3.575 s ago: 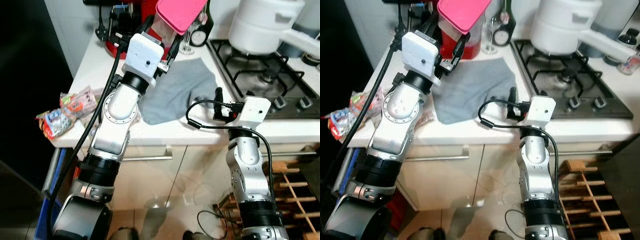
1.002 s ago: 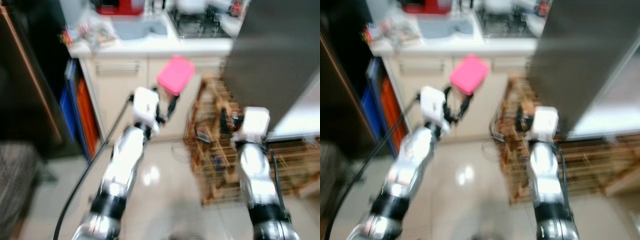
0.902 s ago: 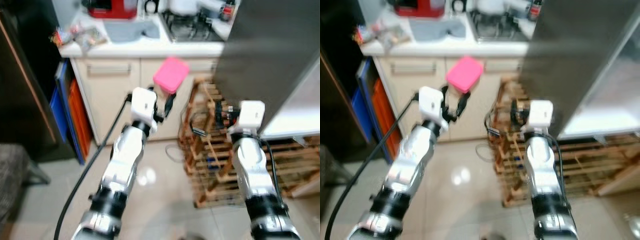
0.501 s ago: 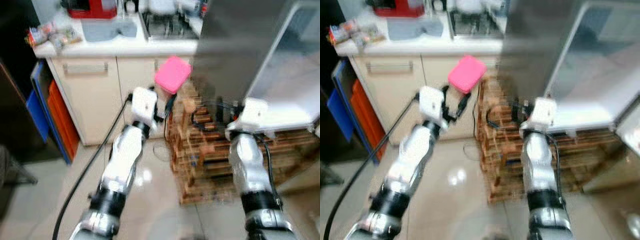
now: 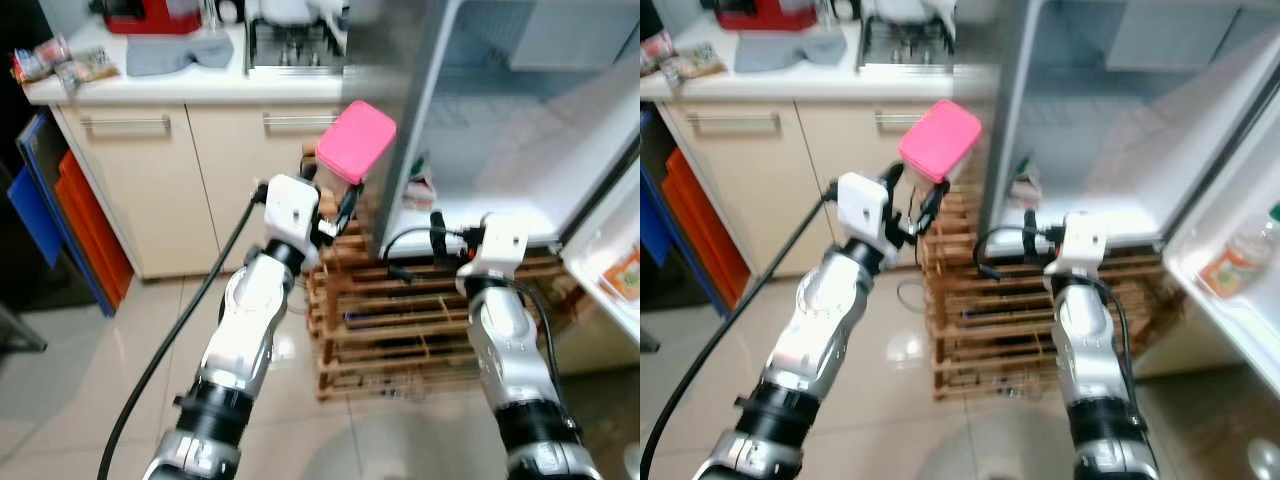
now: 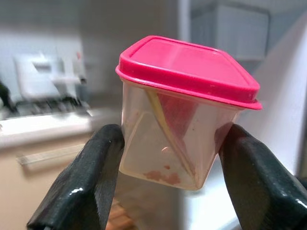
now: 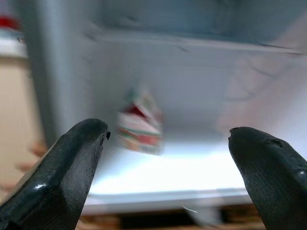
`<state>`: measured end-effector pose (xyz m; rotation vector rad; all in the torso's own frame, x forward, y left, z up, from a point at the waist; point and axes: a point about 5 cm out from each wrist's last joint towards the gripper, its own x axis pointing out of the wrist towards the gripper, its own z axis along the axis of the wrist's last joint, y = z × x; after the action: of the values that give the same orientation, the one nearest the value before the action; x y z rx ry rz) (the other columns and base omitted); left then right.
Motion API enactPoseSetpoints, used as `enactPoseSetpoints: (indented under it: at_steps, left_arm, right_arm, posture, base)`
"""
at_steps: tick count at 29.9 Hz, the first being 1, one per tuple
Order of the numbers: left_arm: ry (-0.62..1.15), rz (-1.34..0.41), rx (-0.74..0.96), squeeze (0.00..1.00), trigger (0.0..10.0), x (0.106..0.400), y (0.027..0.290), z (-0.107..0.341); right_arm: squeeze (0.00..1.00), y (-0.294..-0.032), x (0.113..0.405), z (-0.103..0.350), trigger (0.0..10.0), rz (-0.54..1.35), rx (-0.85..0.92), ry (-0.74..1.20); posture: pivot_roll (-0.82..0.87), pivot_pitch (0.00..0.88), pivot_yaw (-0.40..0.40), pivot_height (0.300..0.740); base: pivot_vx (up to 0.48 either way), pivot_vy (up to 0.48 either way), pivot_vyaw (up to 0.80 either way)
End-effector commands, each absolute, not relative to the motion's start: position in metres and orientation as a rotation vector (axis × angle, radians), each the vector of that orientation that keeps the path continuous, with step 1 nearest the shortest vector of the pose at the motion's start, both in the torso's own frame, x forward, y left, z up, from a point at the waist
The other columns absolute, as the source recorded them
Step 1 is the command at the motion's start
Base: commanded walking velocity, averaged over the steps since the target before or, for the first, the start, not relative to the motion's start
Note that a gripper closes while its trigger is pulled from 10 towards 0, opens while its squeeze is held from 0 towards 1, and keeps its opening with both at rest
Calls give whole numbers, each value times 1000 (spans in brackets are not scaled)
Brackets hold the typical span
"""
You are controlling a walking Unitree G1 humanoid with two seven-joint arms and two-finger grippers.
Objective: Restocking fridge
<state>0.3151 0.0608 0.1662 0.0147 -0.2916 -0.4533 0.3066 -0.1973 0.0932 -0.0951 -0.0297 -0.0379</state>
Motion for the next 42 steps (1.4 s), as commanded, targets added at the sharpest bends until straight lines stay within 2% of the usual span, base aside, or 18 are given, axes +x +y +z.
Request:
enactPoseSetpoints:
  at_steps: [1, 9, 13, 19, 33, 38, 42]
  left_arm:
    - [-307, -437, -2, 0, 10000, 319, 59, 173]
    - [-310, -416, -33, 0, 10000, 322, 60, 173]
    - [-298, -433, -37, 0, 10000, 317, 56, 168]
    - [-288, -435, -29, 0, 10000, 317, 59, 164]
    - [-276, -466, -10, 0, 10000, 317, 57, 160]
    - [-282, -456, -6, 0, 10000, 320, 59, 162]
    - [-282, -454, -4, 0, 10000, 320, 61, 163]
  right_arm:
    - [0, -218, 293, 76, 10000, -69, -134, 51]
    - [0, -236, 266, 50, 10000, -51, -255, 140]
    - [0, -260, 251, 28, 10000, -152, -248, 264]
    - [0, -274, 244, 25, 10000, -219, -306, 296]
    - [0, -334, 242, 39, 10000, -440, -505, 353]
    - [0, -334, 245, 42, 10000, -451, -517, 325]
    - [0, -302, 263, 51, 10000, -342, -346, 180]
  posture:
    - [-183, 0, -31, 740]
    - [-200, 0, -34, 740]
    - [-192, 0, -41, 740]
    - [-195, 0, -43, 740]
    - [-193, 0, -32, 740]
    - [-187, 0, -33, 740]
    - [-183, 0, -29, 740]
  base:
    - [368, 0, 0]
    - [46, 0, 0]
    - [0, 0, 0]
    - [0, 0, 0]
    - [0, 0, 0]
    - [0, 0, 0]
    - [0, 0, 0]
